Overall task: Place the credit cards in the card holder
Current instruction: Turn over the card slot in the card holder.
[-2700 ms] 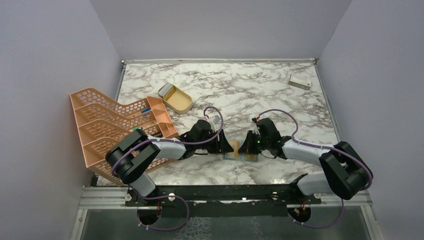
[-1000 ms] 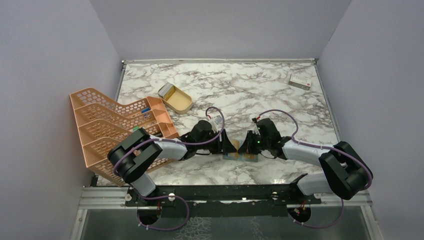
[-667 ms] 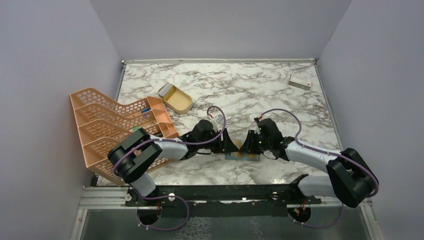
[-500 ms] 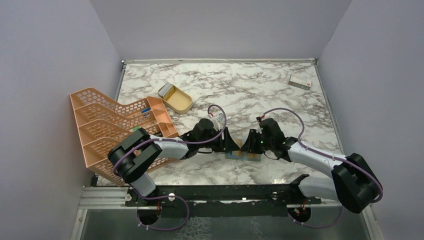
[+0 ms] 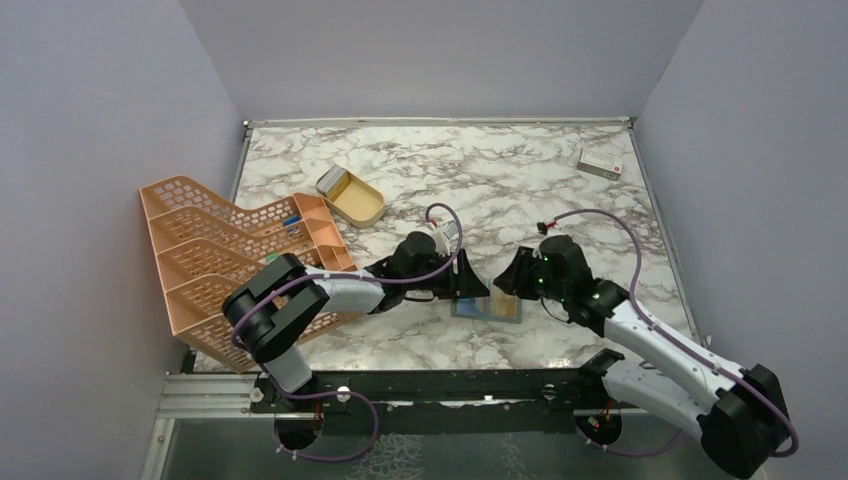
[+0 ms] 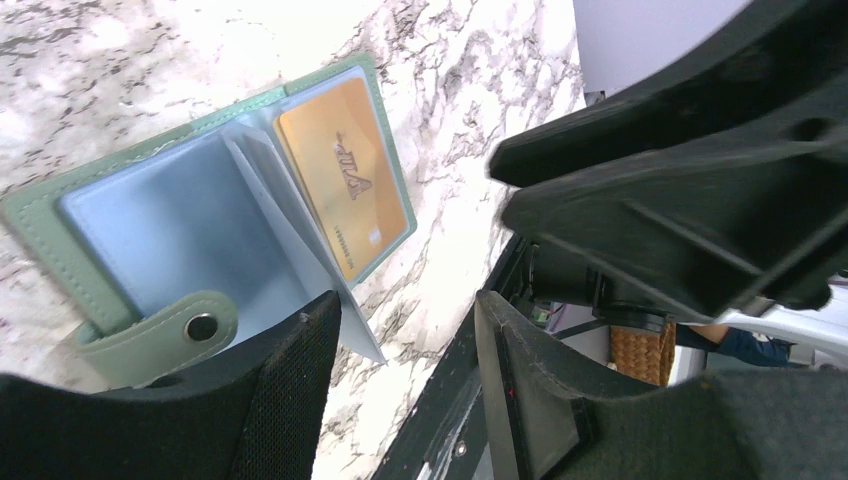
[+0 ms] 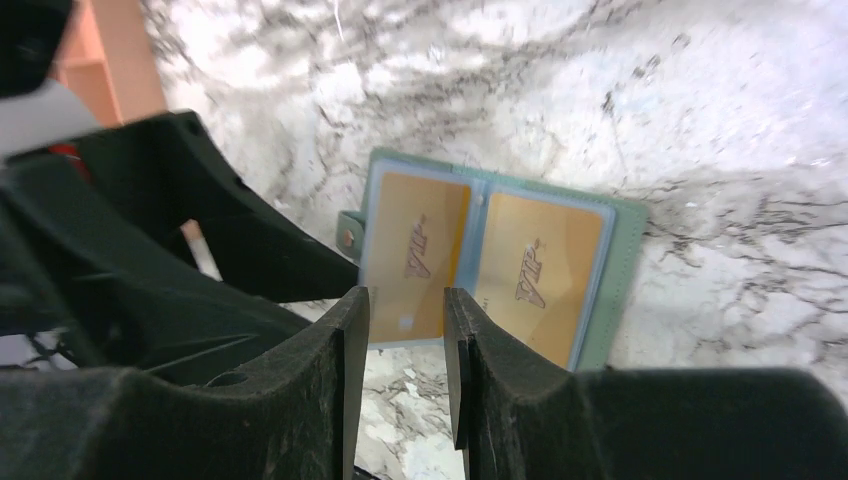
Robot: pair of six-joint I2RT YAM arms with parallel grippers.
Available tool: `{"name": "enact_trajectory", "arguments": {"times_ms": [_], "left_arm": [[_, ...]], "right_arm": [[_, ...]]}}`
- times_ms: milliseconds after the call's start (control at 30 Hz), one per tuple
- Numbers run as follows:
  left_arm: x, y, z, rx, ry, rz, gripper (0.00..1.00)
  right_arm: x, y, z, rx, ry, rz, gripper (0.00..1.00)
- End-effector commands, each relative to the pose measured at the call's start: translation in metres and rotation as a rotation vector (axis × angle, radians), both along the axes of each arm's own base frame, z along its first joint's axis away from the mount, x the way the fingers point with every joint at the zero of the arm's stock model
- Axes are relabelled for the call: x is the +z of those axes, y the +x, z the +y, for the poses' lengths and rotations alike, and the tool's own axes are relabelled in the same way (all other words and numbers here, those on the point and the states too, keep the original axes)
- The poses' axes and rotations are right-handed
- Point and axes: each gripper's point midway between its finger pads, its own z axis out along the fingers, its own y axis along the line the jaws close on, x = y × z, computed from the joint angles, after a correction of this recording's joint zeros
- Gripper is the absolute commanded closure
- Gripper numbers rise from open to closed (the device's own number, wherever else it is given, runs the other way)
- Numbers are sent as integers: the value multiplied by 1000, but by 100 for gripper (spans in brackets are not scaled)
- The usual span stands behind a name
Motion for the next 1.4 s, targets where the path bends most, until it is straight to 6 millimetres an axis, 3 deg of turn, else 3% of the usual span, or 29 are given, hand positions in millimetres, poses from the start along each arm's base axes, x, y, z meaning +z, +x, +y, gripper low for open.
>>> {"name": "enact_trajectory", "arguments": {"times_ms": [0, 300, 700, 767, 1067, 1367], "left_arm": [[10, -1, -18, -41, -36, -20, 46], [8, -11, -43, -90, -39, -28, 45], [9, -5, -33, -59, -11, -68, 45], [1, 0, -27, -43, 30, -68, 46], [14, 34, 23, 104, 327, -246, 46], [45, 90, 86, 201, 670, -472, 45]], "right_arm": [[36, 8, -21, -115, -9, -103, 66], [83, 1, -35, -157, 57, -228, 66], [82, -5, -24, -85, 76, -221, 66], [77, -6, -22, -71, 70, -209, 66], [52, -12, -15, -13, 60, -160, 66], [14, -18, -4, 73, 18, -67, 65]]}}
